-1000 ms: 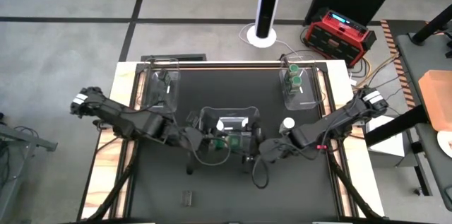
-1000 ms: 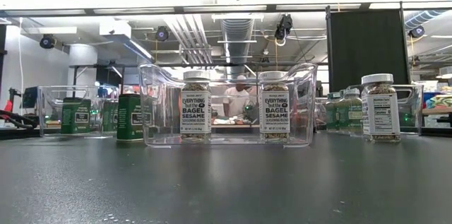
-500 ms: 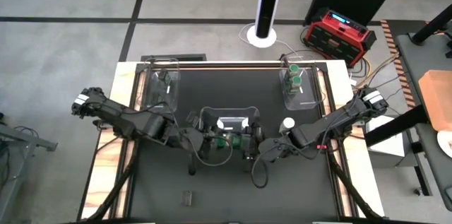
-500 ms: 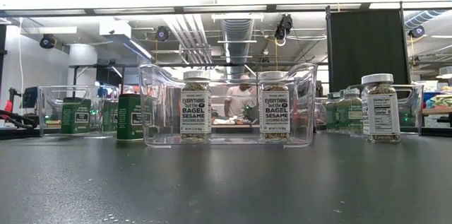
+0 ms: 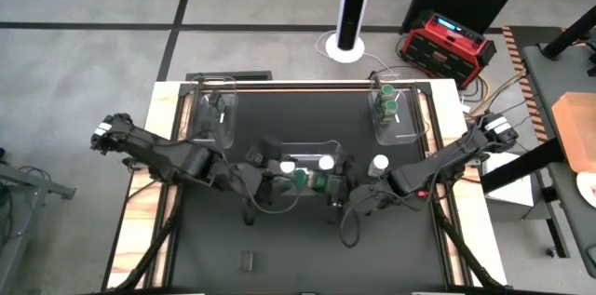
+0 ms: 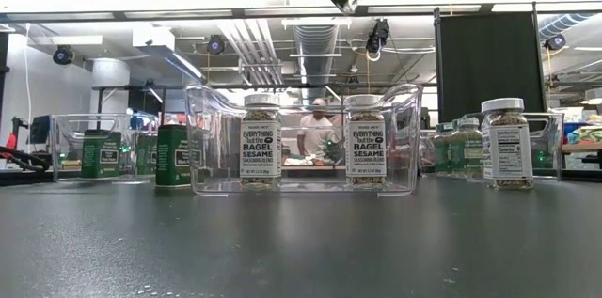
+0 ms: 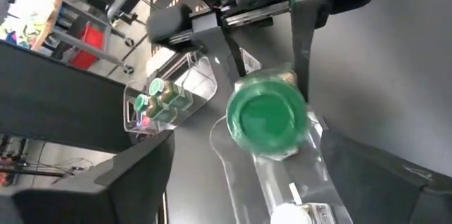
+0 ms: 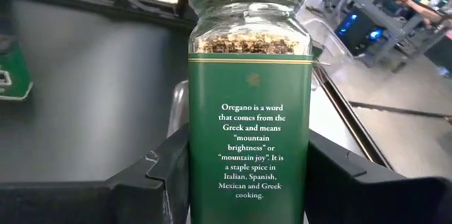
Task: Sort spices by type
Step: Put the green seasoning bottle into the top right transparent bin
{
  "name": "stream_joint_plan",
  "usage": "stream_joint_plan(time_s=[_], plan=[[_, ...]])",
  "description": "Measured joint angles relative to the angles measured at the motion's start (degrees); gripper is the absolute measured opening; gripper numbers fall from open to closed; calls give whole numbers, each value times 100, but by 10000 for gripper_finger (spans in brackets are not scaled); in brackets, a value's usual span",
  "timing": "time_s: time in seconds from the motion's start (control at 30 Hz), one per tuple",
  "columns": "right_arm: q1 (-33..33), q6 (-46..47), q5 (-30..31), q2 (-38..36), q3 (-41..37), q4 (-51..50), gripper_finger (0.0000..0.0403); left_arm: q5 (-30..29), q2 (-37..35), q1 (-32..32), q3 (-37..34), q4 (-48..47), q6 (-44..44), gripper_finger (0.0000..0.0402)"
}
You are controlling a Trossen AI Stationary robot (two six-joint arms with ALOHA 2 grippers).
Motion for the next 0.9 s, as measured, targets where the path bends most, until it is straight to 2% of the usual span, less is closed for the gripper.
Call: stream_joint_plan(time_s=[0.1, 0.23, 0.3, 0.4, 0.63, 0.8, 0.9], plan=[[148, -46, 305, -198, -570, 838, 187, 90, -100, 0, -4, -131, -220, 341], [380, -589, 371, -374, -1382, 2870, 187, 931, -202, 26, -138, 30, -591, 340], [505, -1004, 336, -374, -1672, 3799, 187, 1189, -200, 26, -368, 549, -709, 339], [699, -1461, 225, -273, -1807, 4555, 187, 1197, -195, 15, -799, 1387, -742, 337], [1401, -1847, 227, -37, -1819, 5148, 187, 1048, -243, -99, -1844, 3306, -1061, 335], [1730, -2377, 225, 209, -1823, 5881, 187, 495, -246, -408, -2653, 4884, -909, 335], [1763, -2871, 227, 395, -1835, 6448, 187, 394, -238, -547, -3138, 6046, -796, 335]])
